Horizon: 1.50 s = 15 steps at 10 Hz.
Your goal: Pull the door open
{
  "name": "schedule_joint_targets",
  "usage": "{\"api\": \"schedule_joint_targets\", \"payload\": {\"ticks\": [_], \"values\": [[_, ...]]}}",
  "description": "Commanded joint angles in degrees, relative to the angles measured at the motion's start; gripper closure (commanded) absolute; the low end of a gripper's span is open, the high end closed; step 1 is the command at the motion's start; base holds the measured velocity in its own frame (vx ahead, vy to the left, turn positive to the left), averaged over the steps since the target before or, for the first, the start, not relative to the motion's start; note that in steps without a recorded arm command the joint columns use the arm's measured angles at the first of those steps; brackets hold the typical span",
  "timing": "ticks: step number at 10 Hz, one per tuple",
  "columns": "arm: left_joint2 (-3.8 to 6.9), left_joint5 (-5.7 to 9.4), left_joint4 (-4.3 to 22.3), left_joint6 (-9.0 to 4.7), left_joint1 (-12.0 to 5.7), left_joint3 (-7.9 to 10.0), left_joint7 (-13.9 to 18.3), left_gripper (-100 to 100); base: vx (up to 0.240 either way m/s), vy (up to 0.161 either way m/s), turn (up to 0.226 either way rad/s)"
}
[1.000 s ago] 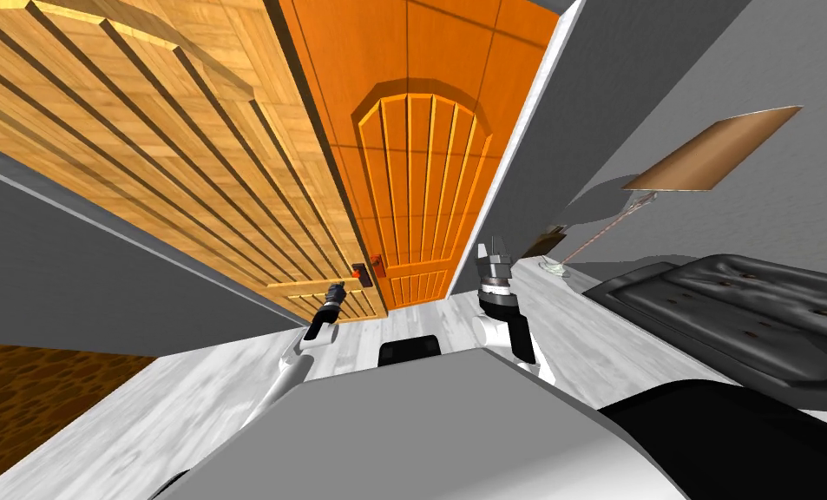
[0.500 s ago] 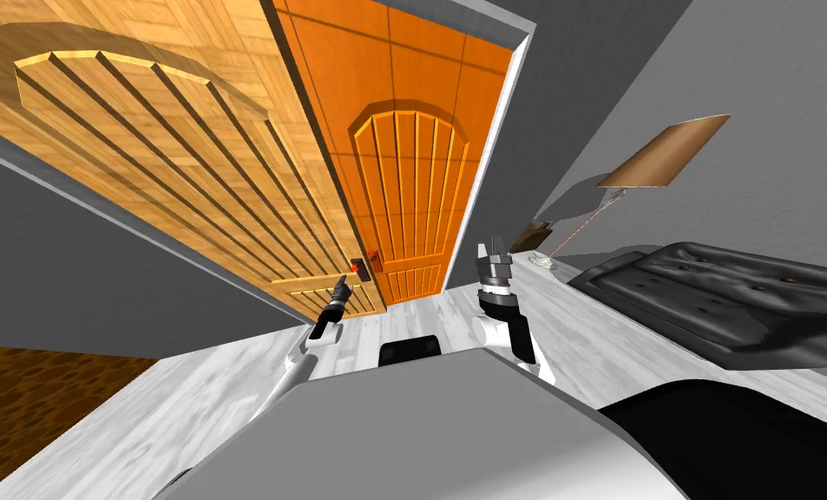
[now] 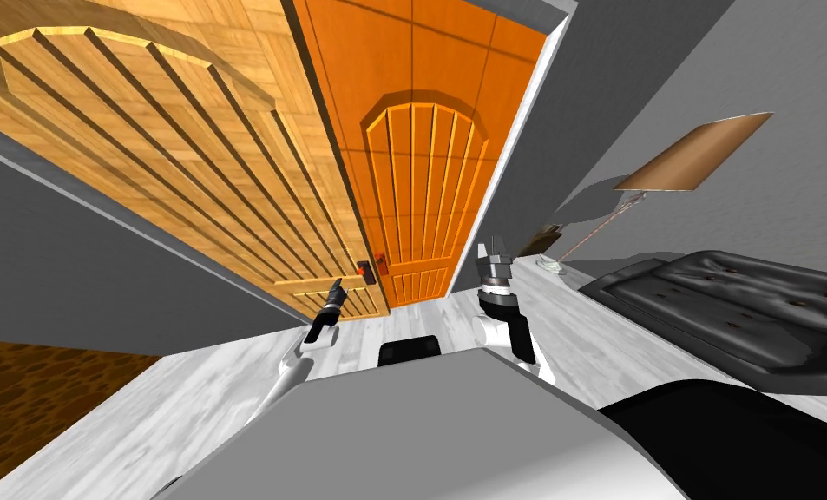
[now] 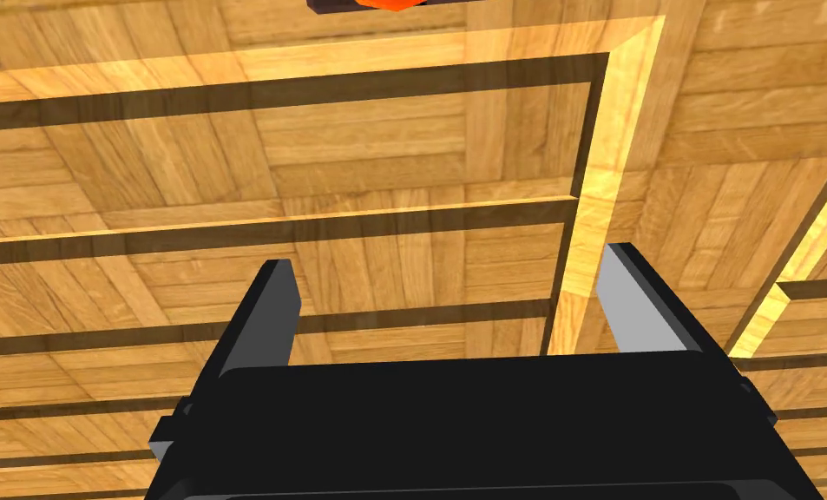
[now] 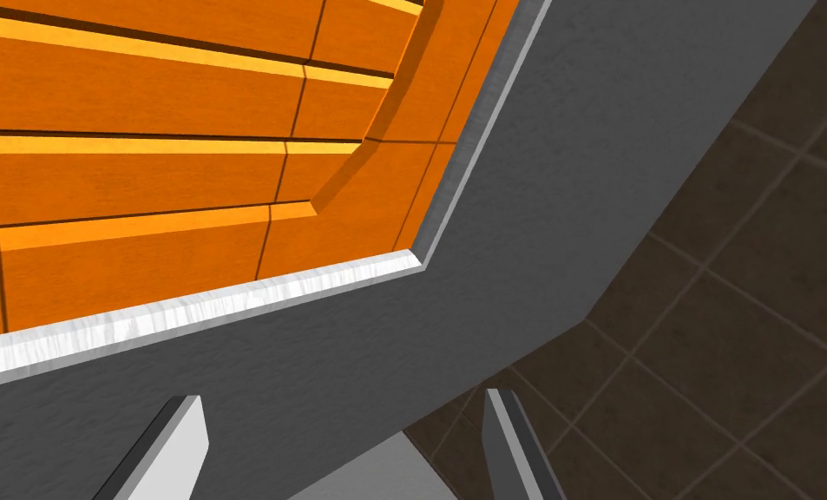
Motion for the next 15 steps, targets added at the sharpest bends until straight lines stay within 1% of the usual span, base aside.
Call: {"api": "schedule_joint_targets", "payload": {"ticks": [1,3,4,5,10,11,12,13,15], "values": [[-0.47,-0.11,0.0,-0.13,-0.71,-0.24,-0.2,-100,0.204,-0.032,-0.097],[-1.06,-0.25,-0.3,-0.28,-1.70,-0.90,-0.3,-100,0.212,-0.078,-0.101],[-0.72,-0.16,-0.5,-0.14,-1.14,-0.69,-0.1,-100,0.096,-0.046,-0.012],[-0.72,-0.16,-0.5,-0.14,-1.14,-0.69,-0.1,100,-0.010,0.005,0.015],[-0.72,-0.16,-0.5,-0.14,-1.14,-0.69,-0.1,100,-0.020,0.007,-0.003],[-0.07,-0.10,-0.4,-0.26,-0.42,-0.86,0.3,100,-0.094,0.044,-0.021],[0.19,-0.07,-0.5,-0.35,-0.24,-0.97,0.5,100,-0.172,0.048,-0.052],[0.73,-0.03,-0.6,-0.55,0.11,-1.31,1.0,100,-0.168,0.059,-0.065],[1.96,0.04,-1.0,-1.11,0.72,-2.40,2.1,100,-0.195,0.081,-0.114]]}}
